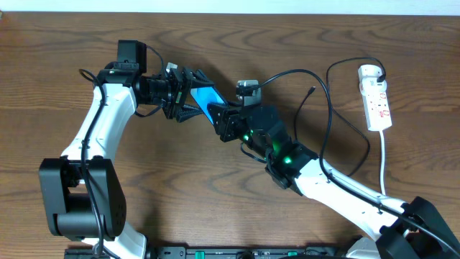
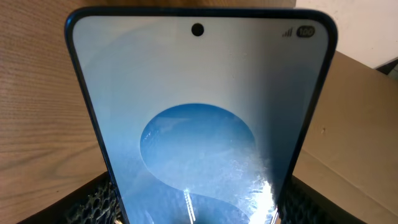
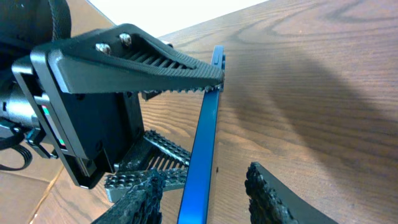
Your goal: Plug charger to phone and switch on socket
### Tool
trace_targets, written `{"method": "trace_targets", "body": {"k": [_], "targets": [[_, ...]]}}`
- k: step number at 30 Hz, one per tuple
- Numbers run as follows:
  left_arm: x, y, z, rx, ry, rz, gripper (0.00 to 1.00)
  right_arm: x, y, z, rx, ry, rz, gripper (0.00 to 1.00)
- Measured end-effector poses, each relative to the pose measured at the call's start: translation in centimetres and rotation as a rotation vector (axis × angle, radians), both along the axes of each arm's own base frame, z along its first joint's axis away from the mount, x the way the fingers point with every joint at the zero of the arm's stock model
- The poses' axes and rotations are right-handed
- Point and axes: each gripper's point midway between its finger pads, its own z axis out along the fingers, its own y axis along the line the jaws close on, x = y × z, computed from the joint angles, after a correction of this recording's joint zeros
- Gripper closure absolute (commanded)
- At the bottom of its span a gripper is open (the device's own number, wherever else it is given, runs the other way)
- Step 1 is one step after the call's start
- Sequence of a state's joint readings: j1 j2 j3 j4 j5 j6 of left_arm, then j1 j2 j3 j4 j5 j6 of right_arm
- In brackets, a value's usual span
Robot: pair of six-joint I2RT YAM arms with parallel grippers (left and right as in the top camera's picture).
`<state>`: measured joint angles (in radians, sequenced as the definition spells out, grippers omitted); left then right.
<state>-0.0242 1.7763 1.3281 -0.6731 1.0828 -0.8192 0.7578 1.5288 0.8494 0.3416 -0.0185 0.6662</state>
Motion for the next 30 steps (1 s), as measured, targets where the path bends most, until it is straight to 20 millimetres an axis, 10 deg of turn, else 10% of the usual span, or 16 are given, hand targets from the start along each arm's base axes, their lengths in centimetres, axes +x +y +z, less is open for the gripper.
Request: {"method": "trace_targets", "body": {"k": [16,30], "targets": [[-0.1,-0.2,0.0,0.001,0.0,-0.004,0.31,0.1,0.3,-0.5,0.006,0.009,0.008,0.7],[-0.7,-1.6,0.0,0.002,-0.004,-0.044,0.3,0.5,-0.2,-1.5,-0.009,0.033,-0.027,0.99]]}}
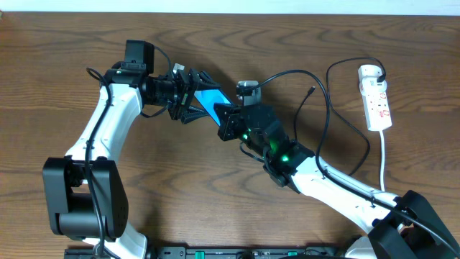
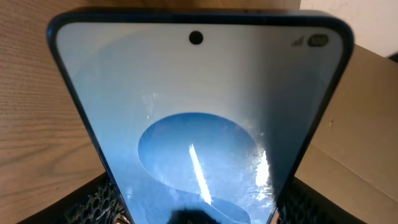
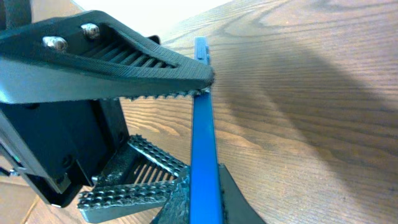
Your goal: Plug charger to phone and switch on socket
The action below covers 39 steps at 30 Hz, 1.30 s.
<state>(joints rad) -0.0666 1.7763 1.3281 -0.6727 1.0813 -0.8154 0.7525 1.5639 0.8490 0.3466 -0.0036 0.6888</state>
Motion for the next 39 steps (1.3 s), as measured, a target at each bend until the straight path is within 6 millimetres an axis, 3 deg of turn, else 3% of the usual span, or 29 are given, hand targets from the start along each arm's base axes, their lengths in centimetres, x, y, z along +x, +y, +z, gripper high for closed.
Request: {"method": "trace_targets", "body": {"k": [3,4,8,12,16,20,22,24,26,27,28,31,34,39], "targets": [[0.0,0.0,-0.1,0.005,-0.003,0.0,0.3,0.0,0.0,-0.1,-0.001,0.006,0.001,0.99],[0.0,0.1,-0.1,0.006,-0.002,0.0,0.21,-0.1,0.0,-0.1,-0.001,0.008,0.001,0.99],[0.1,0.1,-0.1,0.009,-0.007,0.0,0.02,-0.2,0.1,-0.2,0.0,0.011,0.01,0.99],[0.7,1.6,0.1,-0.002,-0.028,0.028,0.0,-0.4,0.0,-0.6,-0.004,0.034,0.03,0.99],[1.8,5.5,1.6,-0.024,-0.114,0.088,0.0,0.2,-2.7,-2.9,-0.071,0.124,-0.016,0.99],[0.4,8.7,5.4,-0.009,-0.248,0.127,0.0,0.9,-6.9,-3.2,-0.105,0.198,-0.09,0.99],[-1.8,9.6,7.5,0.04,-0.302,0.133,0.0,1.4,-8.6,-2.2,-0.085,0.202,-0.116,0.99],[-5.5,10.3,8.8,0.161,-0.317,0.132,0.0,1.7,-9.8,-1.4,-0.055,0.208,-0.118,0.99],[-9.2,10.9,9.2,0.313,-0.314,0.128,0.0,1.6,-10.0,-1.5,-0.049,0.223,-0.107,0.99],[-12.2,11.7,8.9,0.43,-0.279,0.128,0.0,1.4,-9.9,-1.7,-0.045,0.233,-0.095,0.99],[-13.4,12.2,9.1,0.488,-0.291,0.135,0.0,1.3,-9.7,-1.6,-0.039,0.234,-0.084,0.99],[-20.5,14.9,9.7,0.78,-0.309,0.205,0.0,1.6,-9.0,-1.2,-0.014,0.213,-0.059,0.99],[-24.3,16.8,11.3,0.938,-0.453,0.395,0.01,1.8,-8.3,-1.7,0.015,0.232,-0.059,0.99],[-25.4,19.3,13.7,0.91,-0.616,0.839,0.0,1.5,-7.8,-2.1,0.052,0.277,-0.051,0.99]]}}
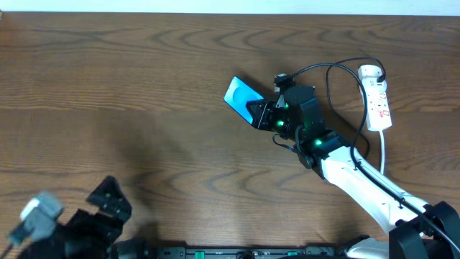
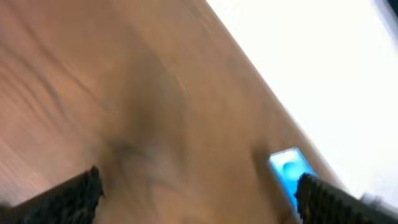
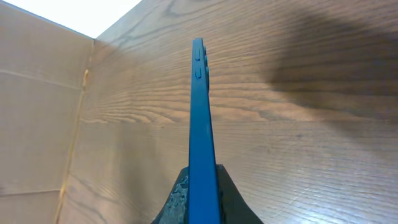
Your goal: Plug charger to phone and switch on socket
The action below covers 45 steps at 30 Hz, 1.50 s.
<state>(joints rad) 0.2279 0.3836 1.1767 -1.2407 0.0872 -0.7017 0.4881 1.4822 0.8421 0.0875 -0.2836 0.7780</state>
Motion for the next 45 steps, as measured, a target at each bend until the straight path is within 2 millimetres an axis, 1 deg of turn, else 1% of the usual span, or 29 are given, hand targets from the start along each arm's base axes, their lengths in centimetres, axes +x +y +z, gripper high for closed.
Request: {"method": "trace_targets", "body": {"k": [1,2,3,4,6,7,8,10,11,13,14,15,18,19,20,22,24,26,27,28,30,35,36,37,38,39,40,41,45], "targets": [[0.7,0.5,0.5,-0.029,-0.085,0.048,0.0,-0.1,0.2,0.1,0.01,0.004,0.011,0.99],[1.6,0.9,0.4,-0.075,-0.141,0.089,0.0,-0.3,0.4,0.1,0.019,0.01,0.022,0.99],[2.1,1.1,-0.2,-0.108,-0.142,0.113,0.0,-0.4,0.5,0.1,0.023,0.014,0.03,0.99],[3.2,1.5,-1.5,-0.162,-0.143,0.148,0.01,-0.6,0.7,0.2,0.032,0.019,0.041,0.99],[5.8,1.9,-4.8,-0.289,-0.122,0.203,0.01,-0.9,1.0,0.3,0.045,0.026,0.061,0.99],[7.9,1.6,-7.2,-0.387,-0.105,0.216,0.0,-1.1,1.2,0.3,0.053,0.031,0.072,0.99],[9.4,1.2,-9.0,-0.462,-0.086,0.209,0.0,-1.2,1.3,0.3,0.059,0.036,0.079,0.99],[12.4,0.0,-11.5,-0.582,-0.08,0.157,0.0,-1.3,1.3,0.3,0.062,0.039,0.084,0.99],[14.0,-1.0,-13.0,-0.656,-0.064,0.105,0.0,-1.3,1.4,0.4,0.066,0.039,0.087,0.99],[15.8,-2.6,-14.7,-0.754,-0.044,0.021,0.0,-1.3,1.4,0.4,0.071,0.043,0.086,0.99],[16.4,-3.8,-15.8,-0.816,-0.001,-0.028,0.0,-1.3,1.5,0.5,0.081,0.047,0.084,0.99],[16.7,-4.5,-16.2,-0.856,0.022,-0.062,0.0,-1.3,1.5,0.7,0.098,0.059,0.073,0.99],[18.3,-6.9,-16.4,-0.965,0.055,-0.22,0.0,-0.9,1.9,1.6,0.183,0.097,0.024,0.99],[18.7,-7.5,-16.2,-0.991,0.055,-0.269,0.0,-0.8,2.0,1.8,0.206,0.111,0.005,0.99],[19.3,-8.2,-15.9,-1.024,0.05,-0.334,0.0,-0.7,2.5,2.4,0.265,0.14,-0.027,0.99],[19.7,-9.7,-15.6,-1.083,0.063,-0.424,0.0,-1.1,3.7,3.2,0.346,0.188,-0.059,0.99],[19.7,-10.7,-15.6,-1.106,0.077,-0.466,0.0,-1.6,4.6,3.3,0.378,0.224,-0.073,0.99],[19.4,-12.2,-15.1,-1.125,0.092,-0.533,0.0,-2.6,5.8,3.3,0.418,0.284,-0.094,0.99],[19.4,-12.4,-14.9,-1.125,0.089,-0.547,0.0,-2.8,6.1,3.3,0.425,0.293,-0.095,0.99],[19.4,-12.7,-14.6,-1.123,0.082,-0.564,0.05,-3.1,6.5,3.3,0.435,0.31,-0.105,0.99],[19.4,-13.2,-14.0,-1.111,0.06,-0.6,0.1,-3.9,7.4,3.3,0.443,0.328,-0.105,0.99],[19.6,-13.6,-12.7,-1.105,0.014,-0.635,0.11,-5.3,8.8,3.2,0.468,0.374,-0.117,0.99],[19.7,-13.6,-12.5,-1.109,0.008,-0.637,0.17,-5.5,9.0,3.2,0.477,0.39,-0.122,0.99],[19.7,-13.6,-12.4,-1.11,0.005,-0.638,0.19,-5.6,9.2,3.2,0.486,0.404,-0.129,0.99],[19.7,-13.6,-12.3,-1.113,0.003,-0.639,0.24,-5.8,9.4,3.2,0.497,0.42,-0.135,0.99],[19.8,-13.6,-12.3,-1.121,0.006,-0.632,0.27,-6.1,9.6,3.2,0.508,0.44,-0.139,0.99],[19.7,-13.6,-12.3,-1.124,0.009,-0.63,0.28,-6.4,9.8,3.2,0.52,0.462,-0.143,0.99],[19.8,-13.6,-12.3,-1.128,0.009,-0.626,0.33,-6.7,10.1,3.2,0.537,0.491,-0.15,0.99],[19.8,-13.6,-12.3,-1.132,0.009,-0.619,0.38,-8.0,11.2,3.2,0.582,0.584,-0.159,0.99]]}}
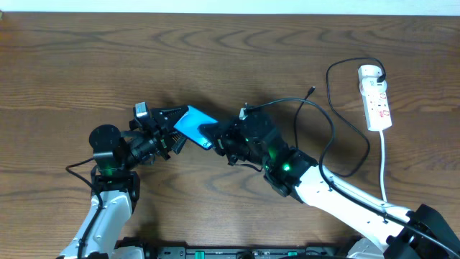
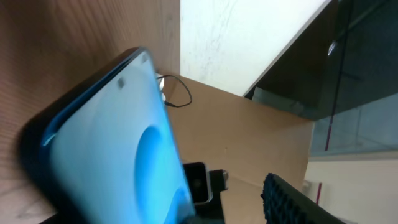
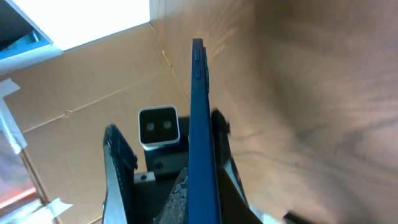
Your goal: Plug charger to phone and switch on socket
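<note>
The blue phone (image 1: 190,124) hangs tilted over the middle of the table, with its lit screen (image 2: 112,143) filling the left wrist view. My right gripper (image 1: 215,138) is shut on its right end, and the phone shows edge-on (image 3: 199,112) between that gripper's pads. My left gripper (image 1: 171,129) stands open around the phone's left end, one finger (image 2: 298,202) well off the screen. The black charger cable lies looped on the table, its free plug (image 1: 311,91) to the right. It runs to the white socket strip (image 1: 376,97) at the far right.
The cable's loops (image 1: 338,129) cross the table between my right arm and the socket strip. The strip's white lead (image 1: 383,165) runs toward the front edge. Brown cardboard walls (image 3: 74,87) show beyond the table in the wrist views.
The right gripper has carried the phone from the upper middle right to left of centre. The left arm, which was low at the front left corner, now has its open fingers around the phone's left end.
At first my left gripper held the phone, with the right gripper open at its other end. The right gripper then shut on it. Later the left arm was far off and the right alone held the phone near the cable. Now both grippers meet at the phone again.
</note>
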### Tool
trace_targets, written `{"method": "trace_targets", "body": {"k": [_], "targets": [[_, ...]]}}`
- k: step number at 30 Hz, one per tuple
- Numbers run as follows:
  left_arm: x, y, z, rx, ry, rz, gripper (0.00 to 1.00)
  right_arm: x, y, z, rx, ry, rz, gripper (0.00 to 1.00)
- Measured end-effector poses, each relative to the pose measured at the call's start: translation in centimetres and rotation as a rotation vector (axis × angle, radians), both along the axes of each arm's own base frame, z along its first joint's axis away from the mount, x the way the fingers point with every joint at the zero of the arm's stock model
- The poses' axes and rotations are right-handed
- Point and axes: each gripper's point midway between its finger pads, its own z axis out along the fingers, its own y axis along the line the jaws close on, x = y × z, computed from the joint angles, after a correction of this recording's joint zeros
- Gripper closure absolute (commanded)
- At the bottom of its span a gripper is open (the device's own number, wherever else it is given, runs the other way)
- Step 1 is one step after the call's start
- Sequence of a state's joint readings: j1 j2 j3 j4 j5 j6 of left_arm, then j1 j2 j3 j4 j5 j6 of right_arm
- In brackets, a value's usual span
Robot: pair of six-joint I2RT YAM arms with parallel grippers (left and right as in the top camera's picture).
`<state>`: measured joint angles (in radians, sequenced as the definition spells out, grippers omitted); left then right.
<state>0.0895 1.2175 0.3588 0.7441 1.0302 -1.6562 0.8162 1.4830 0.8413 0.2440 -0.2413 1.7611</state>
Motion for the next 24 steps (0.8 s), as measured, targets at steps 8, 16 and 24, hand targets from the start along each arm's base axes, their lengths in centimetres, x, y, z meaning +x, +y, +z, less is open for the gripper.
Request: {"method": "trace_targets", "body": {"k": [8,16,24], "targets": [[0.1,0.1,-0.2,-0.037,0.056,0.016,0.55,-0.3,0.3,0.2,0.034,0.043,-0.01,0.99],[0.2,0.2,-0.5,-0.071,0.109,0.032,0.8,0.0,0.5,0.7,-0.032,-0.106,0.033,0.99],[0.2,0.2,-0.5,-0.091,0.133,0.042,0.92,0.1,0.6,1.2,-0.003,-0.078,0.004,0.78]]}}
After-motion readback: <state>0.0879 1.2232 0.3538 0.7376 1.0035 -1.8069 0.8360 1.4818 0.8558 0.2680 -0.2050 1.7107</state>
